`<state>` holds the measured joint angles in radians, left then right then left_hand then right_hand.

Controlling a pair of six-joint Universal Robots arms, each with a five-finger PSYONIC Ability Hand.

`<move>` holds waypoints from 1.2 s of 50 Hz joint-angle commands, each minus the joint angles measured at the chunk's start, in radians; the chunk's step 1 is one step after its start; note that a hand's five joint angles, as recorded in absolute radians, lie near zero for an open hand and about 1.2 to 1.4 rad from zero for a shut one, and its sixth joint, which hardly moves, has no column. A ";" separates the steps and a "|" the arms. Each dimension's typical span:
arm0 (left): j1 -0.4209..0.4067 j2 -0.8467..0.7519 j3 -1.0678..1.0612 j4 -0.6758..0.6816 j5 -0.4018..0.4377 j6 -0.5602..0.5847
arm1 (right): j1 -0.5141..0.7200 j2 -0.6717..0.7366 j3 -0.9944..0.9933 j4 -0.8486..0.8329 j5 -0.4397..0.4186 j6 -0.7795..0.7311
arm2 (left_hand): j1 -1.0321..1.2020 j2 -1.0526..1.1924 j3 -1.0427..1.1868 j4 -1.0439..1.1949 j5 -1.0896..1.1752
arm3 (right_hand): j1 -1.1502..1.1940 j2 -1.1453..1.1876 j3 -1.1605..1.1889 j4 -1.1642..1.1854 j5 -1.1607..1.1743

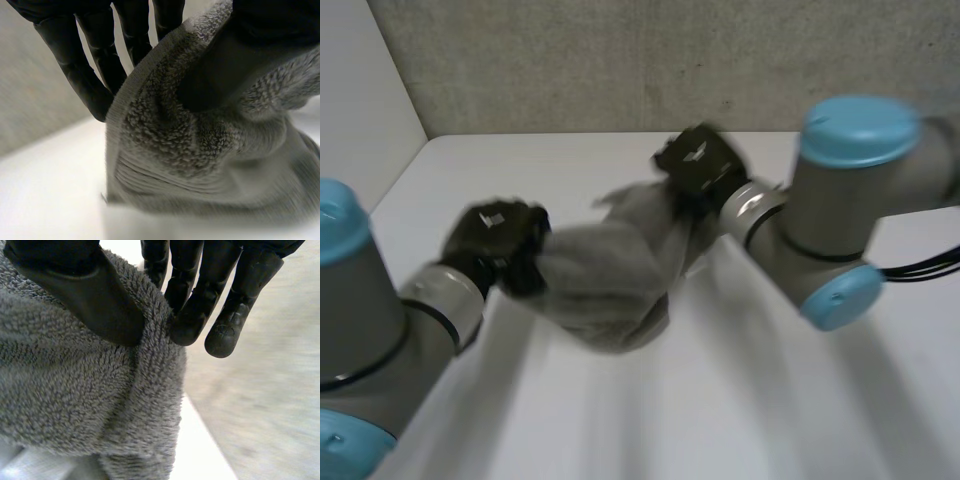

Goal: Fold the towel.

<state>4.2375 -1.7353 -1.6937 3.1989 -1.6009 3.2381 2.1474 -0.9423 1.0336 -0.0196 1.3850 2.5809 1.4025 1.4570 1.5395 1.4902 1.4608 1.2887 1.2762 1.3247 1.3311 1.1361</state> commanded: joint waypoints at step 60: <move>-0.099 0.094 -0.400 0.266 0.022 0.324 | -0.221 -0.383 0.580 0.274 -0.244 -0.189 | -0.176 -0.231 -0.313 -0.264 -0.409 | -0.928 -0.915 -0.964 -0.970 -0.950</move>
<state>4.1311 -1.6960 -2.0633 3.4664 -1.5752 3.5622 1.9311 -1.2479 1.6847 0.2554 1.1411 2.3210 1.4005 1.4031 1.3964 1.3989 1.4251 0.4080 0.4331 0.4153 0.4132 0.2065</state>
